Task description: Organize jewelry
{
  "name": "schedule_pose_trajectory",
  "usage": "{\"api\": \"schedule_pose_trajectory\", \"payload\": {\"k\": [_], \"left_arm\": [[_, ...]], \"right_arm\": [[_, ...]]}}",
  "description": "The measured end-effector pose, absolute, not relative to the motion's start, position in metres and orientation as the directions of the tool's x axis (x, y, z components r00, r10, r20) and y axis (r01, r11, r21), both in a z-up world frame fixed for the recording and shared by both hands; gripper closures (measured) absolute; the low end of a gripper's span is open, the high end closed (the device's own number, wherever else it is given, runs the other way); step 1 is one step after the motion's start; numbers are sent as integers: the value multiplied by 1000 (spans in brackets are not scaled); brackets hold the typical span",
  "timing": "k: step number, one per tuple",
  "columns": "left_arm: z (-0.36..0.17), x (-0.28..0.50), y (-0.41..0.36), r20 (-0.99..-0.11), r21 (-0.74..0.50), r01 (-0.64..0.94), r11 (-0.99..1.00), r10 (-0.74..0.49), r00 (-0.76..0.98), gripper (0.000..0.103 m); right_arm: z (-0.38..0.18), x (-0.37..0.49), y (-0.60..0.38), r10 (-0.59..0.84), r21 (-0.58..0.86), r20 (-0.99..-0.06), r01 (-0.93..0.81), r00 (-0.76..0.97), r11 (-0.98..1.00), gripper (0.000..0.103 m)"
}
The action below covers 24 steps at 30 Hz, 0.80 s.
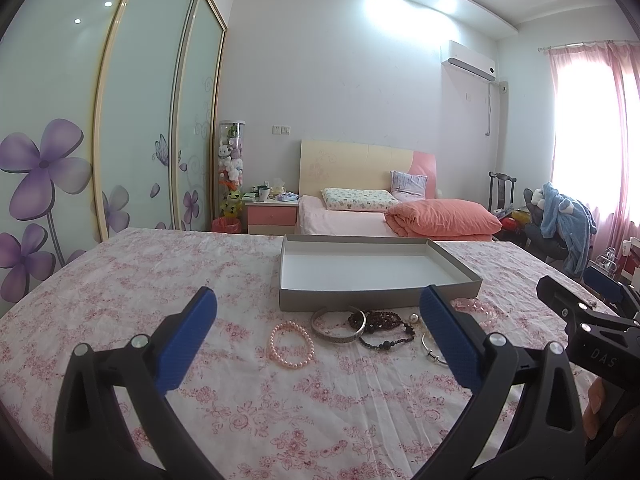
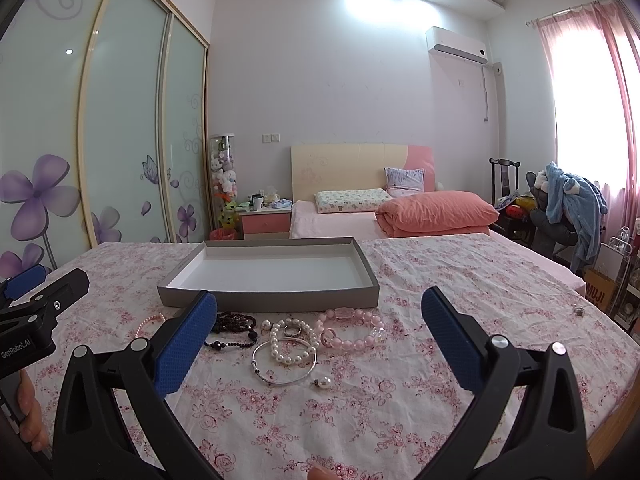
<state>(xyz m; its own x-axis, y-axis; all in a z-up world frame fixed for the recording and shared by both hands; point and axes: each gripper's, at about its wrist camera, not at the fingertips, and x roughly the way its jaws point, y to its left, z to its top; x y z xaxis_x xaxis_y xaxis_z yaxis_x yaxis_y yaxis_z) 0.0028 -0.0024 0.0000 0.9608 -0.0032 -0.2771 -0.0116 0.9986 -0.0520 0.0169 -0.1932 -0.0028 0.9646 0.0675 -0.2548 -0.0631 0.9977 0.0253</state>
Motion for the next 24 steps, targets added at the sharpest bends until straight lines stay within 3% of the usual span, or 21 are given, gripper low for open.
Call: {"api": "schedule_pose_trajectory", "payload": {"k": [9,14,16,18,21,24], "left_arm": [[-6,13,-3,-301,-52,-21,998,4,954,4],[-25,24,9,-387,-51,-37,998,15,922,4],[-29,34,12,-439,-50,-52,997,25,898,4],[-34,42,17,-483,-56,-60,997,25,875,4],[-40,56,23,-548,-73,-61,995,11,836,4],[-47,69,27,-598,-68,-67,995,13,801,4]], "right_arm": [[-7,22,-193,66,28,-282,-60,957,998,2],[-24,39,-201,116,74,-405,-94,907,993,2],[-35,53,-207,135,105,-494,-95,859,990,3],[-45,63,-210,133,115,-558,-82,819,990,24],[-60,79,-214,151,142,-659,-75,737,987,46],[-72,87,-211,144,127,-716,-75,683,989,54]]}}
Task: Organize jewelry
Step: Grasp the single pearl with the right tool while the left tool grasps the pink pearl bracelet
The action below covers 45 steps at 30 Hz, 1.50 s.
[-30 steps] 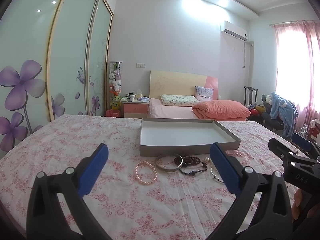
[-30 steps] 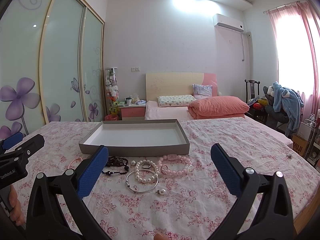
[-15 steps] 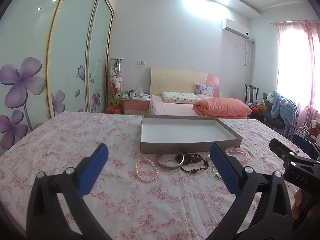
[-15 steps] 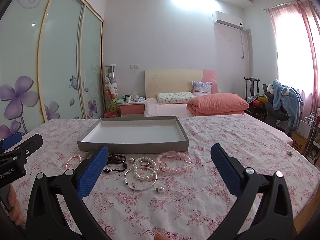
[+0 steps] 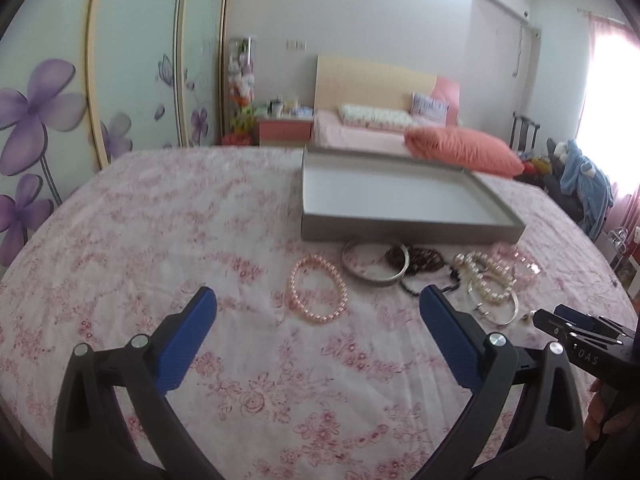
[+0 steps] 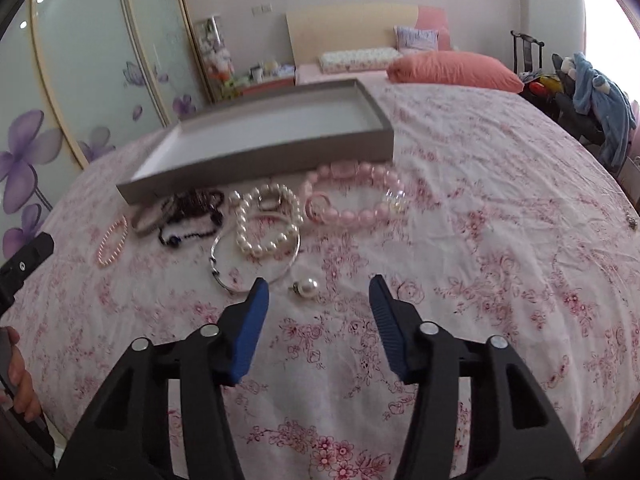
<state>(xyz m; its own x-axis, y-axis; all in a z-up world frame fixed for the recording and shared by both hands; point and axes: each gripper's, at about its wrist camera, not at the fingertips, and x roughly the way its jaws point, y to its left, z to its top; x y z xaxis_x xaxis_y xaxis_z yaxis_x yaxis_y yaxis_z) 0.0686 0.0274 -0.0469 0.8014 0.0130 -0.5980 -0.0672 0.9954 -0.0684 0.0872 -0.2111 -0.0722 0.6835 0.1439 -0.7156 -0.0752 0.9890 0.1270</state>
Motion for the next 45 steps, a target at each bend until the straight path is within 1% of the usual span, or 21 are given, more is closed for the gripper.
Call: {"api": "schedule_pose_trajectory", "payload": {"k": [1,3,5,7,9,10,11,14,16,17,19,20,22,25,26,28,29,31,34,40,45], "left_arm": [[-48,72,29,-612,-67,-68,995,13,791,4],[-51,79,32,-633,-68,-70,995,11,774,4],[-55,86,34,-651,-69,-74,995,11,759,4],[-57,93,36,-667,-69,-77,995,11,745,4],[-60,99,35,-681,-65,-80,995,14,732,4],[-61,103,35,-690,-62,-87,994,20,724,4],[-62,105,37,-694,-65,-90,994,20,720,5],[-67,115,40,-711,-82,-102,991,14,703,15],[-70,123,43,-726,-94,-114,989,10,687,30],[-72,127,44,-733,-100,-116,988,6,681,33],[-76,132,45,-749,-110,-127,986,2,663,48],[-78,135,46,-756,-121,-129,984,-7,654,51],[-81,137,45,-767,-125,-130,984,-13,641,65],[-86,137,40,-773,-100,-129,987,4,634,77],[-86,136,39,-775,-83,-129,988,18,632,78],[-87,136,38,-775,-80,-129,988,19,632,85],[-86,135,38,-775,-79,-134,988,23,631,86],[-87,136,42,-775,-84,-142,986,25,631,92],[-87,136,43,-776,-88,-148,985,25,631,96],[-84,133,43,-770,-98,-130,987,7,638,97],[-64,117,43,-706,-107,-103,989,-3,708,97]], "right_arm": [[-75,88,-208,135,108,-727,-81,673,991,56],[-82,89,-204,123,85,-748,-90,652,992,64],[-79,89,-201,105,62,-748,-89,656,994,68],[-78,88,-200,97,52,-748,-89,657,995,75],[-77,85,-197,87,38,-747,-87,659,995,86],[-77,85,-198,89,40,-747,-89,658,995,88],[-77,83,-198,93,43,-747,-91,658,995,88],[-76,86,-198,98,49,-748,-92,656,995,88],[-77,90,-200,100,52,-748,-92,656,994,88],[-77,90,-199,101,54,-748,-92,656,994,88],[-78,97,-198,103,57,-749,-92,655,994,88],[-78,96,-199,105,59,-748,-91,655,994,88],[-78,97,-198,106,61,-748,-91,655,994,88],[-78,97,-199,107,62,-748,-91,655,994,88],[-78,96,-199,107,62,-748,-91,655,994,88],[-78,96,-199,106,61,-748,-91,655,994,88],[-78,96,-199,106,61,-748,-91,655,994,88],[-78,96,-199,107,62,-748,-91,655,994,88],[-78,94,-198,108,62,-746,-92,658,994,88],[-77,91,-200,116,75,-738,-90,664,993,89],[-62,83,-201,128,82,-701,-99,701,992,89]]}}
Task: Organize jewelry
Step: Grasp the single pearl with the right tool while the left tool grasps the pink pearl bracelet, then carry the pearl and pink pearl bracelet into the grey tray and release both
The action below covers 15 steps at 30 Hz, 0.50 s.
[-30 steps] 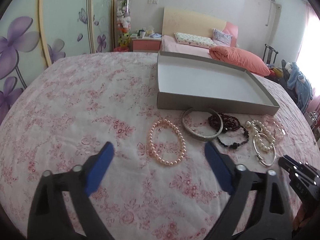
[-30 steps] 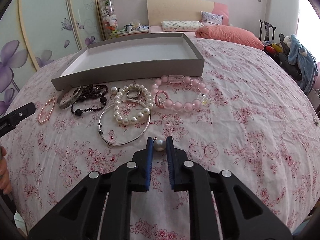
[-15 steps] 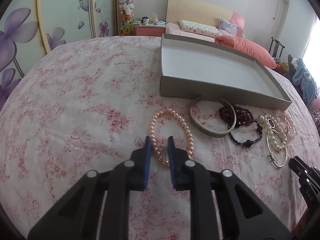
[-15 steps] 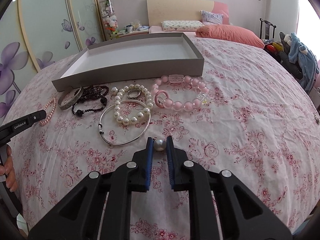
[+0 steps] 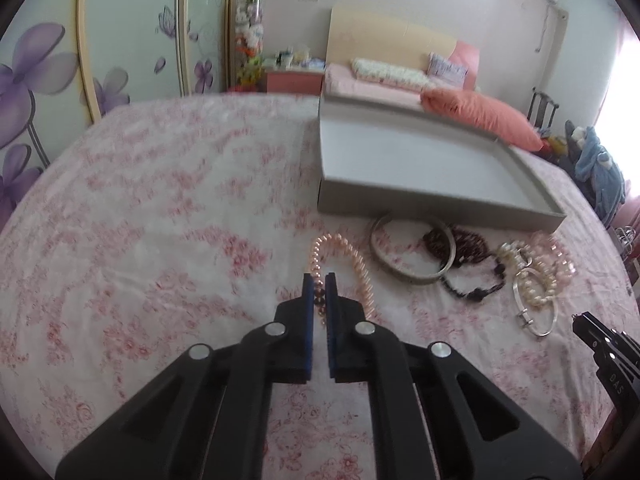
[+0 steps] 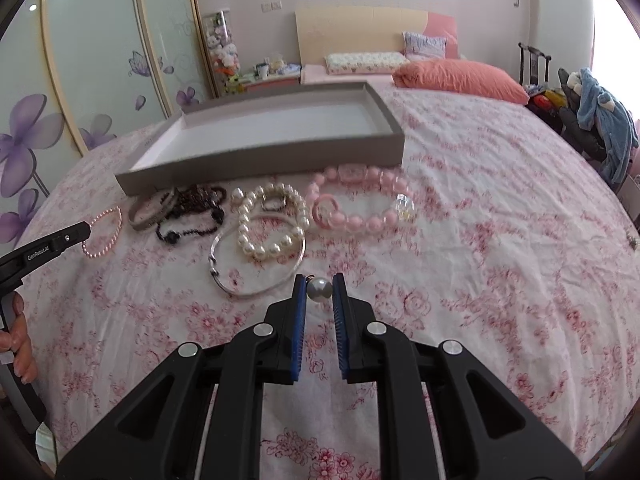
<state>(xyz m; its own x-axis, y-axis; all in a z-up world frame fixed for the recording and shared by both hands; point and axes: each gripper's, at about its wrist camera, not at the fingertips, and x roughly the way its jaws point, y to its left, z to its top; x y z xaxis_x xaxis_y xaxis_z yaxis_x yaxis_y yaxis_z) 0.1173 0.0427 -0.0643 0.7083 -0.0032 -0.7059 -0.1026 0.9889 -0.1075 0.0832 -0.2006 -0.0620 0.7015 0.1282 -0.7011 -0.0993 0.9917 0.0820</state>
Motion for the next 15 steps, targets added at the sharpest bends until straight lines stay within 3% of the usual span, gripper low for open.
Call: {"api": "schedule_pose_trajectory", "payload": {"k": [15], "left_arm": [[-3,71,10,-475,-51,8,999,-31,879,97]], "right_arm": [[-17,71,-191,175,79,-558,-158,811,984,89]]}}
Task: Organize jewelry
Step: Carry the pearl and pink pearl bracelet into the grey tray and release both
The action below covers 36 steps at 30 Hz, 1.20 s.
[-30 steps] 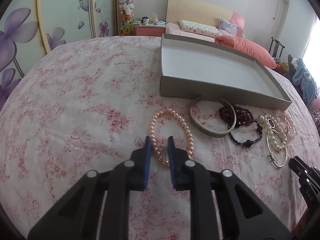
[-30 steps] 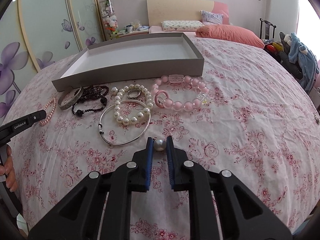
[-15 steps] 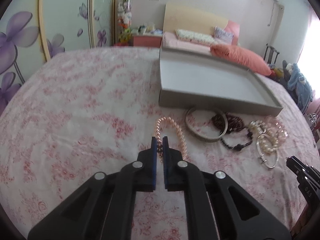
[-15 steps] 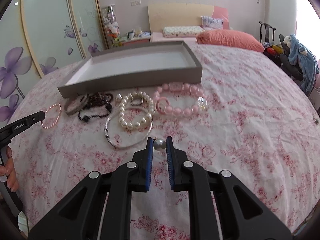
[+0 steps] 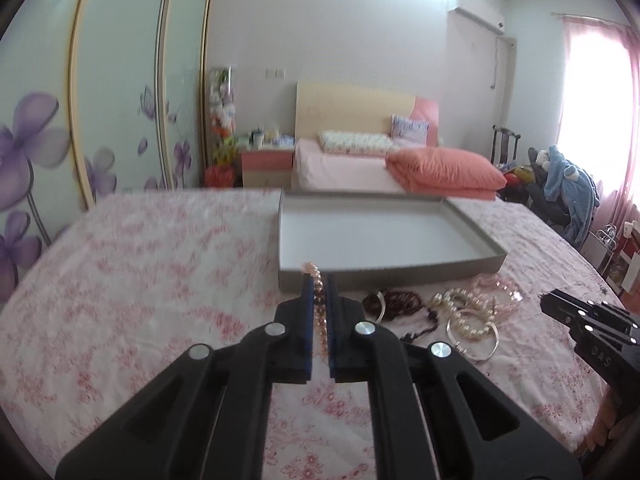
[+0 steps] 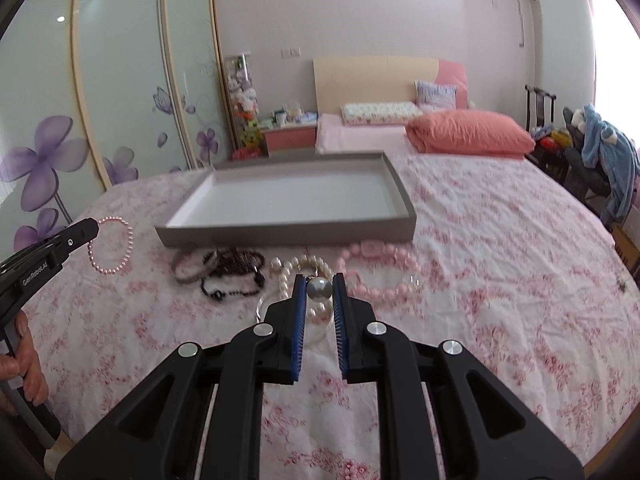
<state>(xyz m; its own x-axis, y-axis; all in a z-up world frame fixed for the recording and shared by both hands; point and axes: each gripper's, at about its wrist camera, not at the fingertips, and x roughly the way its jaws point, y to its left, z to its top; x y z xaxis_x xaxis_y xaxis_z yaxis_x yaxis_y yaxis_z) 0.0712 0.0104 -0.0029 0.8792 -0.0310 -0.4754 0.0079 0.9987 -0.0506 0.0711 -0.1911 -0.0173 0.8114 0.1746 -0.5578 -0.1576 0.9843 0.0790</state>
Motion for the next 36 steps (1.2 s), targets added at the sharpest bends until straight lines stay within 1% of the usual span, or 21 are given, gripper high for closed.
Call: {"api": "schedule_pose_trajectory", "payload": {"k": [4,8,10,17,21,24,27,32,33,36], "left_arm": [[12,68,0,-437,-35,34,999,-46,898,97],[22,75,-7,-420,-31,51,998,-60,905,97],[27,81,-12,-412,-26,64,998,-69,909,97],[46,122,-25,-373,5,77,997,-70,925,97],[48,156,-28,-377,2,64,998,-59,924,97],[45,183,-29,-396,-9,69,998,-67,916,97],[37,209,-27,-426,-28,72,997,-77,902,97],[17,247,-24,-472,-40,65,997,-76,879,97],[12,255,-23,-482,-46,66,997,-80,873,97],[3,272,-24,-507,-54,74,996,-92,857,97]], "right_arm": [[-2,72,-186,180,63,-495,-171,850,983,89],[15,75,-182,187,44,-442,-187,877,981,89],[26,79,-179,186,22,-397,-193,899,981,89],[54,104,-178,184,8,-260,-189,948,982,89],[59,127,-179,186,21,-230,-187,955,982,89],[58,151,-182,194,43,-240,-189,951,981,89],[49,177,-184,211,62,-277,-202,937,977,89],[18,234,-186,237,120,-402,-206,884,971,89],[15,239,-182,240,121,-415,-208,877,971,89],[-4,267,-179,257,135,-492,-218,832,966,89]]}}
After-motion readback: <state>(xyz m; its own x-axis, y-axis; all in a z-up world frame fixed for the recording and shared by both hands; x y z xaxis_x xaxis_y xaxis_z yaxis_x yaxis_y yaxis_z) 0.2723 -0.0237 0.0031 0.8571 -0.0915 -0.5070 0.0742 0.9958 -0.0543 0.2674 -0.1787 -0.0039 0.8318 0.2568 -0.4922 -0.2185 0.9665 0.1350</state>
